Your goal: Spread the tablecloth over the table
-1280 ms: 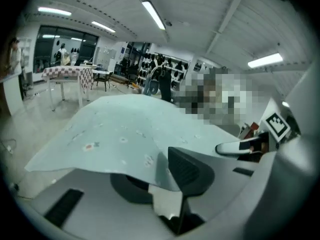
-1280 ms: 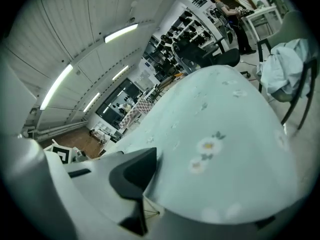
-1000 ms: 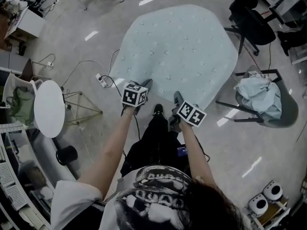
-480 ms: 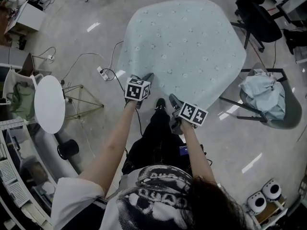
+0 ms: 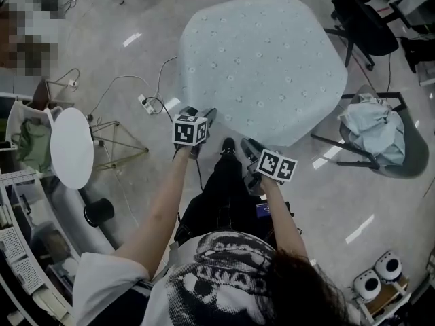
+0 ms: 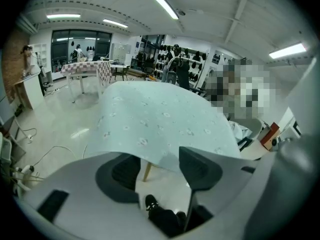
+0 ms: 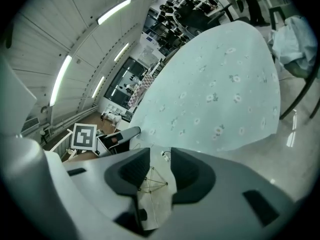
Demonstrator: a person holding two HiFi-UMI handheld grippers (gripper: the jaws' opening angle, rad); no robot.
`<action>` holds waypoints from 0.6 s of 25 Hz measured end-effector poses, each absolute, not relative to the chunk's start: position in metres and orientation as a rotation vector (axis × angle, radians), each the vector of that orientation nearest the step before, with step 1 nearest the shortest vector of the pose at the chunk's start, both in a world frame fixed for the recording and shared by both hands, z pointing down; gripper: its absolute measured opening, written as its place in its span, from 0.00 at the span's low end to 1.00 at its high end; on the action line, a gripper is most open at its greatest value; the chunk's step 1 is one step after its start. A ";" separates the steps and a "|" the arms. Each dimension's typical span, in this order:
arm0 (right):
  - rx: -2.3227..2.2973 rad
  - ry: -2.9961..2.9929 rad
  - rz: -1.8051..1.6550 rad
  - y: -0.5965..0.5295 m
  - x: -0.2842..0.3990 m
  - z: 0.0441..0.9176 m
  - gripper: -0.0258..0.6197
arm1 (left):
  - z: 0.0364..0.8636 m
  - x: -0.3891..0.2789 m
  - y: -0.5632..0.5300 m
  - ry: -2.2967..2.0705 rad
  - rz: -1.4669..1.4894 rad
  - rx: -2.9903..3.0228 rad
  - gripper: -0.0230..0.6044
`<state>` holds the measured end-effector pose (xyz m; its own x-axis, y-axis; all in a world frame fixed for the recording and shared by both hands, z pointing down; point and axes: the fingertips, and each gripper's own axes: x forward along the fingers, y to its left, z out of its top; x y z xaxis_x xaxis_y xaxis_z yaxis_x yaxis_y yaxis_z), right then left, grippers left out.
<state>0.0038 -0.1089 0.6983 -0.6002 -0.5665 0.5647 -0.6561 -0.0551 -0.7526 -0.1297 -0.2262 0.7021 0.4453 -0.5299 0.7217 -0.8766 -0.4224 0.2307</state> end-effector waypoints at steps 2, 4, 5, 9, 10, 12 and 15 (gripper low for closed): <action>1.362 -2.136 1.703 -0.107 0.006 0.691 0.24 | 0.702 -0.131 -0.213 -1.172 0.772 2.089 0.41; 1.364 -2.172 1.651 -0.107 0.010 0.684 0.23 | 0.702 -0.131 -0.198 -1.169 0.793 2.082 0.42; 1.366 -2.189 1.635 -0.107 0.013 0.680 0.23 | 0.702 -0.130 -0.190 -1.167 0.799 2.083 0.42; 1.378 -2.258 1.577 -0.105 0.020 0.658 0.23 | 0.691 -0.124 -0.168 -1.163 0.787 2.119 0.42; 1.380 -2.274 1.556 -0.104 0.022 0.652 0.23 | 0.686 -0.121 -0.165 -1.159 0.780 2.134 0.42; 1.382 -2.303 1.514 -0.098 0.028 0.642 0.23 | 0.674 -0.112 -0.159 -1.149 0.757 2.167 0.42; 1.384 -2.345 1.457 -0.085 0.036 0.627 0.23 | 0.651 -0.095 -0.148 -1.119 0.701 2.221 0.42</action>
